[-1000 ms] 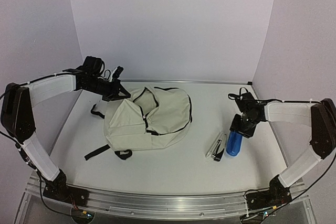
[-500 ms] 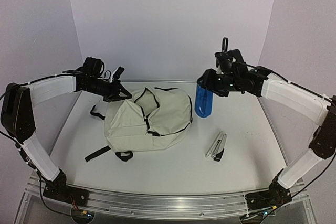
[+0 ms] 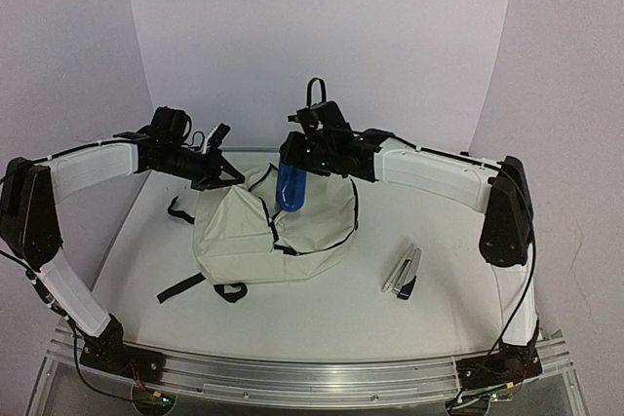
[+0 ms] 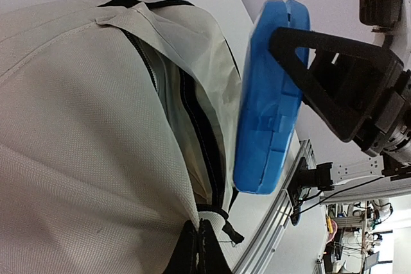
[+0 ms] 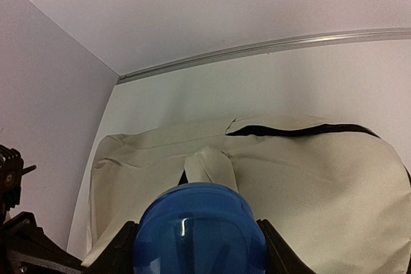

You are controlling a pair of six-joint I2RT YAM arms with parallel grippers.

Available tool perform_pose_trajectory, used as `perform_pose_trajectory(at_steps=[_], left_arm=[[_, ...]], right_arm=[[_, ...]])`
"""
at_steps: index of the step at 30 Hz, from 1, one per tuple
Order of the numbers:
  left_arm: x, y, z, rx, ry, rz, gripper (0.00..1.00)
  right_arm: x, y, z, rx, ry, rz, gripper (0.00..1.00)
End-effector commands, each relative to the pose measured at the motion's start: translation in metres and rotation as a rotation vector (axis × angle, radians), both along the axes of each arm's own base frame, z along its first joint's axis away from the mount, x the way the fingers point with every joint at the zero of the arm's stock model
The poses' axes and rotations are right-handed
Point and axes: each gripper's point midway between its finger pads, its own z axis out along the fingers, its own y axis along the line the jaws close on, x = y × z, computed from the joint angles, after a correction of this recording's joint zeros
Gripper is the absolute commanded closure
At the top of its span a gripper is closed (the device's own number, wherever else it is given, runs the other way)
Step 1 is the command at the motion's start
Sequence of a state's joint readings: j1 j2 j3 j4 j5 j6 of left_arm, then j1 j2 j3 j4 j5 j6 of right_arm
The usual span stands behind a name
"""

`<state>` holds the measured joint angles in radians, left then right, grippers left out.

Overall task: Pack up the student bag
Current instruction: Place the personal item in the student bag.

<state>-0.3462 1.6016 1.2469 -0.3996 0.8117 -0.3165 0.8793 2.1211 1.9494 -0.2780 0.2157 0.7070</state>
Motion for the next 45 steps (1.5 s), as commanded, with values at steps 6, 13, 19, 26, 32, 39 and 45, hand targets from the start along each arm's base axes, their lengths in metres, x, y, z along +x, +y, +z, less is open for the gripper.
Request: perform_pose_trajectory(at_steps=[6,13,19,26,32,39,45], left_arm=[[-0.011,-0.011,0.059,-0.132,-0.146,-0.089,1.00],[-0.011,-0.012,0.057,-0.133,-0.139,-0.090,1.00],[-0.011,-0.011,0.056,-0.130,-0.139,-0.089,1.00],[-0.010,-0.012,0.055,-0.129,-0.134,-0.089,1.00],[-0.010,-0.011,0.055,-0.124,-0.138,-0.086,1.00],[-0.010,-0.012,0.054,-0.124,-0.138,-0.088,1.00],[-0.010,-0.012,0.054,-0.123,-0.135,-0.088,1.00]], right_arm=[[0.032,-0.001,0.022,0.113,-0.130,-0.238,0.70],[0.016,0.024,0.001,0.174,-0.091,-0.248,0.67],[-0.011,0.041,-0.023,0.181,-0.016,-0.186,0.60],[-0.023,0.021,-0.016,0.134,-0.025,-0.174,0.30],[-0.029,0.013,0.017,-0.009,-0.135,-0.052,0.04],[-0.006,-0.004,-0.001,-0.082,-0.083,0.078,0.04],[-0.001,0.015,-0.013,-0.001,-0.024,0.356,0.23]])
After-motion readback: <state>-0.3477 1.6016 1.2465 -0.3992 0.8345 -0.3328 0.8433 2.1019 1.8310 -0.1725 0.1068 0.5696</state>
